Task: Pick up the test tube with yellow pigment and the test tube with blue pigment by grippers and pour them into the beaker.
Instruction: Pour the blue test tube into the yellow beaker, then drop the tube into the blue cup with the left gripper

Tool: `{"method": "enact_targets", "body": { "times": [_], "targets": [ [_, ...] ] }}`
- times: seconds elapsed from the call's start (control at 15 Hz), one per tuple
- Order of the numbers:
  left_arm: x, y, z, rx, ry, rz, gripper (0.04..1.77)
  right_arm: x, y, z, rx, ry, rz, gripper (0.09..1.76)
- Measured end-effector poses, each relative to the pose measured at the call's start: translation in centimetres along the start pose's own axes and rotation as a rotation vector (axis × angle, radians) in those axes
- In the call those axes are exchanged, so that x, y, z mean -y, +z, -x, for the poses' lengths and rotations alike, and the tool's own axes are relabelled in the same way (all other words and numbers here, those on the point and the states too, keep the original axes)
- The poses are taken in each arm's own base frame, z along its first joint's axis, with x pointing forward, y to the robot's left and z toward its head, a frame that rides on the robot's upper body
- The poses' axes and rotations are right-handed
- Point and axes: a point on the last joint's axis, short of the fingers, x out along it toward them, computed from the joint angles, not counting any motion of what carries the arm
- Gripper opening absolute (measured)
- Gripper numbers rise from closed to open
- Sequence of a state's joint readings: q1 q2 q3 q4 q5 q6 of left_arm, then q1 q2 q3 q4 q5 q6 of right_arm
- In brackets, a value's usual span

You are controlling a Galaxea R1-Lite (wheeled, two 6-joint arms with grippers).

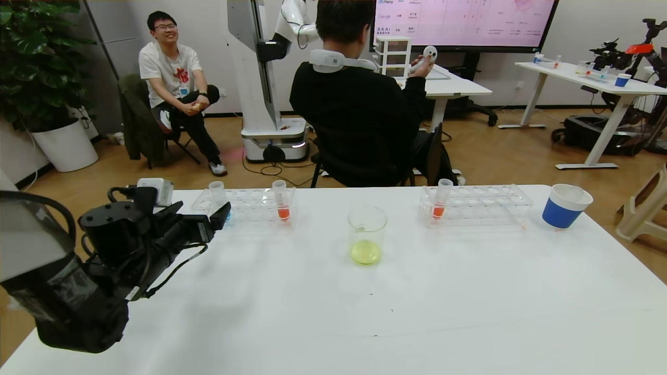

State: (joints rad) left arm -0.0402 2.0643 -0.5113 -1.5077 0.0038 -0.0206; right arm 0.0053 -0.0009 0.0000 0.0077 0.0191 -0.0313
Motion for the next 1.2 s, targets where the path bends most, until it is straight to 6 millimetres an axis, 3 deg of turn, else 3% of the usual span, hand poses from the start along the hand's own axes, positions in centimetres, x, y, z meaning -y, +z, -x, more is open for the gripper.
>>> {"method": "enact_targets", "body": {
  "times": [0.67, 1.2],
  "targets": [
    [0.3, -1.5, -6.3, 0.074, 0.051, 0.009, 1.75, 0.0, 0.0, 0.0, 0.000, 0.000, 0.000, 1.74],
    [0.3, -2.0, -7.9, 0.085, 0.054, 0.008, 1.75, 0.0, 0.0, 0.0, 0.000, 0.000, 0.000, 1.74]
  ]
}}
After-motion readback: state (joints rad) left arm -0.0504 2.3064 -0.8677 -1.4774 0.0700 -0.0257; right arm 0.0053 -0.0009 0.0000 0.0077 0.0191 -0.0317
